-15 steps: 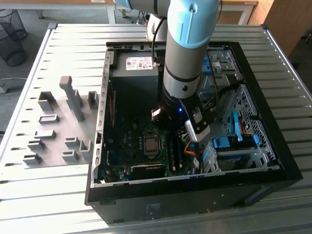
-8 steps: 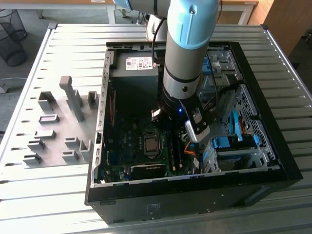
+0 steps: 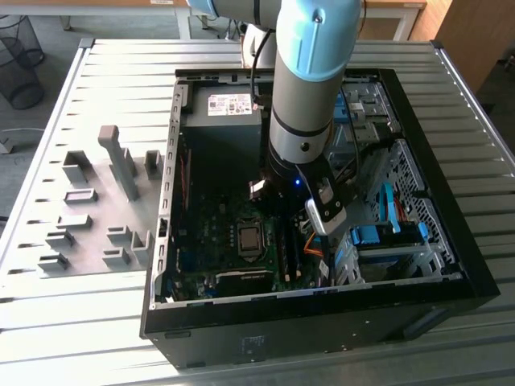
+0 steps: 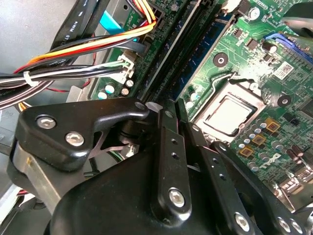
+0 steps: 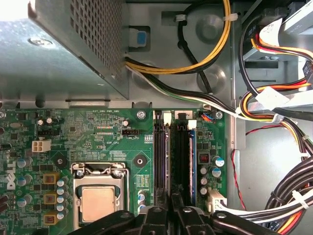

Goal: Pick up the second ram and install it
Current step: 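Insert the second ram into the second slot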

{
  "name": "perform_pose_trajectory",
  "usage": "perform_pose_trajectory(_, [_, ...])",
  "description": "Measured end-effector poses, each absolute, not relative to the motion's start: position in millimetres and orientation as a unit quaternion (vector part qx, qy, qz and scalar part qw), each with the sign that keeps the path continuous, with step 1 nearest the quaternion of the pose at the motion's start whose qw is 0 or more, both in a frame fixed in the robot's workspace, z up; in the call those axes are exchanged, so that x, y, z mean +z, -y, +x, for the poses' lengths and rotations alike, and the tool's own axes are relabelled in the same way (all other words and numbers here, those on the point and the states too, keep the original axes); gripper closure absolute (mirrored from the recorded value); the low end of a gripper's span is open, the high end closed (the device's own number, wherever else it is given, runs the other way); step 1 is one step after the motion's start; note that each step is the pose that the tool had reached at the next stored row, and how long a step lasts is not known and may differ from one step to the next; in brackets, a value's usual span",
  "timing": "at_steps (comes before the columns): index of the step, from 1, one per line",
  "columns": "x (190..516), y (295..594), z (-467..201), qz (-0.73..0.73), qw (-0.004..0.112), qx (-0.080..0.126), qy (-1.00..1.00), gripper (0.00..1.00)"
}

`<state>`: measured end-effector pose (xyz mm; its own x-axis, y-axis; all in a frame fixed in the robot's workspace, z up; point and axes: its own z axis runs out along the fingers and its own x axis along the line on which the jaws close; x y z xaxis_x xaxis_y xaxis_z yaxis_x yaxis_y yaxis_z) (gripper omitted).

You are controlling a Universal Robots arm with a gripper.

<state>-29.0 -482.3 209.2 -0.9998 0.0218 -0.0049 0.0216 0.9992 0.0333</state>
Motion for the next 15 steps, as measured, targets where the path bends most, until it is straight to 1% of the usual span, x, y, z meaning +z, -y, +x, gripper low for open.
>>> perform_pose_trajectory(1, [209,482,-29,0.011,0.003,0.017,-1.000,0.85])
perform_pose_trajectory(2, [209,482,-29,0.011,0.003,0.017,-1.000,0.79])
perform_pose_trajectory(5, [210,482,-29,0.011,0.003,0.017,-1.000,0.79])
perform_pose_trajectory(10, [225,482,-29,0.011,0.003,0.017,-1.000,0.79])
perform_pose_trajectory(15, [231,482,-29,0.011,0.003,0.017,-1.000,0.79])
